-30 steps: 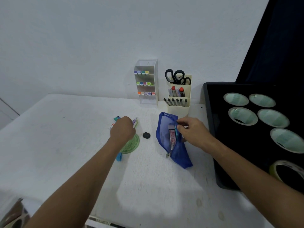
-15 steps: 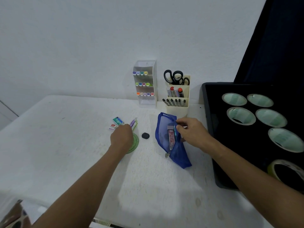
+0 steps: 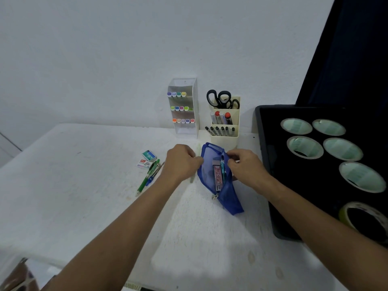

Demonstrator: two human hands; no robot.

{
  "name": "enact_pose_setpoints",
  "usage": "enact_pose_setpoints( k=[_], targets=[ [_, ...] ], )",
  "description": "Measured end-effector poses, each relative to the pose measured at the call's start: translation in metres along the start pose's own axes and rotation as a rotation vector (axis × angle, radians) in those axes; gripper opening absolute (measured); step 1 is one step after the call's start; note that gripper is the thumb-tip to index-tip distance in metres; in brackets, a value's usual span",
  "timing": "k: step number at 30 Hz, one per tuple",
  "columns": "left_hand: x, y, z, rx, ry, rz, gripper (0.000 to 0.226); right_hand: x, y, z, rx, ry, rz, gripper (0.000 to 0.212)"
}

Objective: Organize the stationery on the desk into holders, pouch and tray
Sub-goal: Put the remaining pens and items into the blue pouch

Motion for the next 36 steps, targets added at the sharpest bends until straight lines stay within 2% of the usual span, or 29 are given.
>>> enact_pose_setpoints(
  k=[2,5,13,22,25,28,32,36],
  targets=[
    [-0.004,-0.011,0.005,-0.149,0.104,-0.134,0.018,0.000,0.000,0.000,0.010,0.003,0.003,0.029],
    [-0.006,-0.028,0.007,-0.184,0.154,-0.230,0.011,0.001,0.000,0.000,0.012,0.005,0.013,0.030],
    [-0.002,-0.052,0.010,-0.107,0.010,-0.244,0.021,0.001,0.000,0.000,0.004,0.021,0.017,0.031],
    [0.024,-0.004,-0.022,-0.159,0.072,-0.112,0.006,-0.001,-0.001,-0.002,0.013,0.033,-0.008,0.031],
    [0.033,0.012,-0.040,-0.040,0.070,-0.036,0.017,-0.001,-0.002,-0.002,0.013,0.029,-0.012,0.032],
    [0.038,0.024,-0.056,0.133,0.060,0.043,0.017,0.000,-0.002,-0.001,0.015,0.021,-0.006,0.032],
    [0.039,0.028,-0.072,0.369,0.089,0.011,0.009,0.000,-0.003,0.000,0.009,0.016,-0.005,0.033],
    [0.040,0.024,-0.084,0.524,0.094,0.004,0.025,0.001,-0.004,0.000,0.011,0.009,-0.009,0.034]
  ],
)
Point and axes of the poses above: each hand's wrist, its own x-axis towards the middle knuckle, its own y-axis out of the back of the hand, z = x × y, the point moved 3 cm from there along x, towards the middle knuckle, and after that the axes turned 10 degrees about -x, right-handed, at the moved point
